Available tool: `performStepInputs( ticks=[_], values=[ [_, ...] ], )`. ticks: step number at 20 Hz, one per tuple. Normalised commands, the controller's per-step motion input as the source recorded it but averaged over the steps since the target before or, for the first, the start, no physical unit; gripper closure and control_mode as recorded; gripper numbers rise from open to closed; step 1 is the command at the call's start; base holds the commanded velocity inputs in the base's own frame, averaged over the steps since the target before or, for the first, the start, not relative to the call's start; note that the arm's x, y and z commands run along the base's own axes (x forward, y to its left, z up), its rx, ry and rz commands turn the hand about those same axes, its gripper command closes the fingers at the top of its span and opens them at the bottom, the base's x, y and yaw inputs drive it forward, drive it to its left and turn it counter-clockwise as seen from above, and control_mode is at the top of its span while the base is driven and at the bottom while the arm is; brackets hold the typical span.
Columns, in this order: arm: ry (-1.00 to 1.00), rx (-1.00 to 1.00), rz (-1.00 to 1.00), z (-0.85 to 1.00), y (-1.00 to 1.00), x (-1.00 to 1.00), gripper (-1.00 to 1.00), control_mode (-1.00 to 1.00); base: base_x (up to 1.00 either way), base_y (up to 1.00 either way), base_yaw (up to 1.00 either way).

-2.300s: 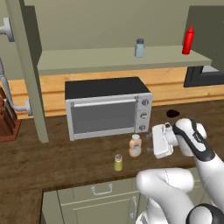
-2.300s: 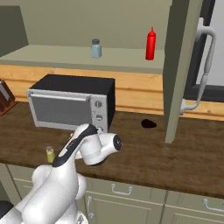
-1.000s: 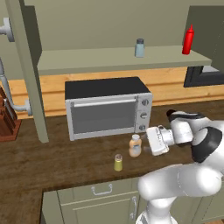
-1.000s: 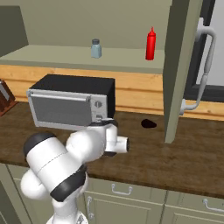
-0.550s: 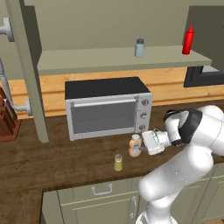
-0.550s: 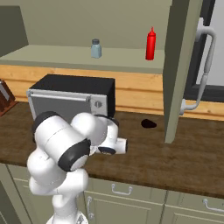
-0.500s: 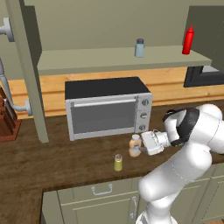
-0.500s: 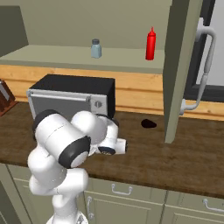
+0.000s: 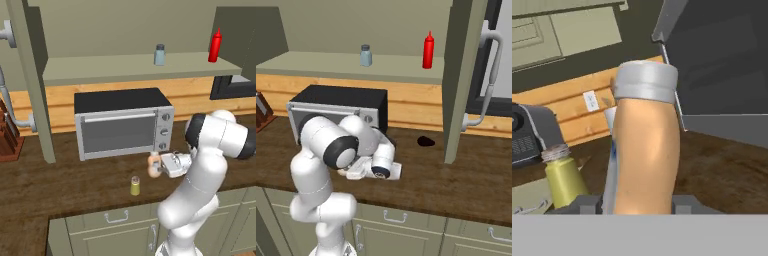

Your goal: Put the shaker and condiment bottle from the counter next to their counterparts in the cabinet.

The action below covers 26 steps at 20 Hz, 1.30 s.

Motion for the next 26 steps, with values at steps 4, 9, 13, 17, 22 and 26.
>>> performStepInputs(
  ticks=[4, 9, 13, 17, 22, 26],
  values=[
    [-0.29, -0.02, -0.11, 0.59, 0.0, -0.71, 1.0, -1.0, 0.0, 0.0, 0.0],
    [-0.18, 0.0, -0.23, 0.9, 0.0, -0.66, 1.0, -1.0, 0.0, 0.0, 0.0],
    [0.0, 0.0, -0.36, 0.71, -0.08, -0.8, 1.0, -1.0, 0.0, 0.0, 0.0],
    [0.0, 0.0, -0.34, 0.64, -0.24, -0.98, 1.0, -1.0, 0.0, 0.0, 0.0],
    [0.0, 0.0, -0.3, 0.72, -0.02, -0.84, 1.0, -1.0, 0.0, 0.0, 0.0],
    [0.0, 0.0, -0.32, 0.76, 0.0, -0.81, 1.0, -1.0, 0.0, 0.0, 0.0]
  ],
)
